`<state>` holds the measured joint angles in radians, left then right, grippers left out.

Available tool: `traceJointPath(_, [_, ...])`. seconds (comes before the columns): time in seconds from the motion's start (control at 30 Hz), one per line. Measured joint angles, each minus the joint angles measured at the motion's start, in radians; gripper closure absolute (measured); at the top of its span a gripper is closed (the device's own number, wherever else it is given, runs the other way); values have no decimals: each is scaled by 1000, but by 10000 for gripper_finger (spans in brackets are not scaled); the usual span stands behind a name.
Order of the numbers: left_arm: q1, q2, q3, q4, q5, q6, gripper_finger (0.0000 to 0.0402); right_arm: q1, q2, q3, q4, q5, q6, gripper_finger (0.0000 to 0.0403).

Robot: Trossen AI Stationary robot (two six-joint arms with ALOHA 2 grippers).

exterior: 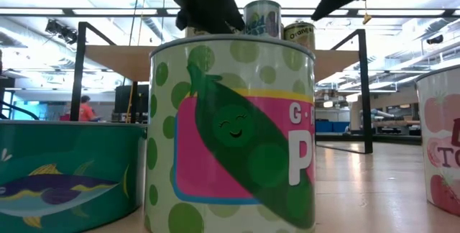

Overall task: Pick and place cans onto a shelf
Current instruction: Put the canned mixed vegetables on the shelf

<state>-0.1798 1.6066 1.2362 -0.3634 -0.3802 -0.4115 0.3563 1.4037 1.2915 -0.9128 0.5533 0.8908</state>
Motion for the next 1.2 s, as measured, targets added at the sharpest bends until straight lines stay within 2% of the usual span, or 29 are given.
traceJointPath(0.13, [24,6,2,-4,-1,-12,200,20,-29,0,-19,-19,-8,55])
traceJointPath(0.37, [56,23,7,16,74,26,193,42,-45,0,-35,-21,-7,55])
traceJointPath(0.57, [58,65,10,124,87,113,184,48,-45,0,-34,-22,-7,55])
traceJointPath(0.8, [58,114,9,239,69,109,184,48,-48,0,-60,-41,-8,55])
traceJointPath(1.0, [58,102,8,260,66,104,184,57,-48,8,-48,-24,-109,55])
traceJointPath(1.2, [58,100,8,364,81,110,184,67,-49,28,-64,-27,-177,55])
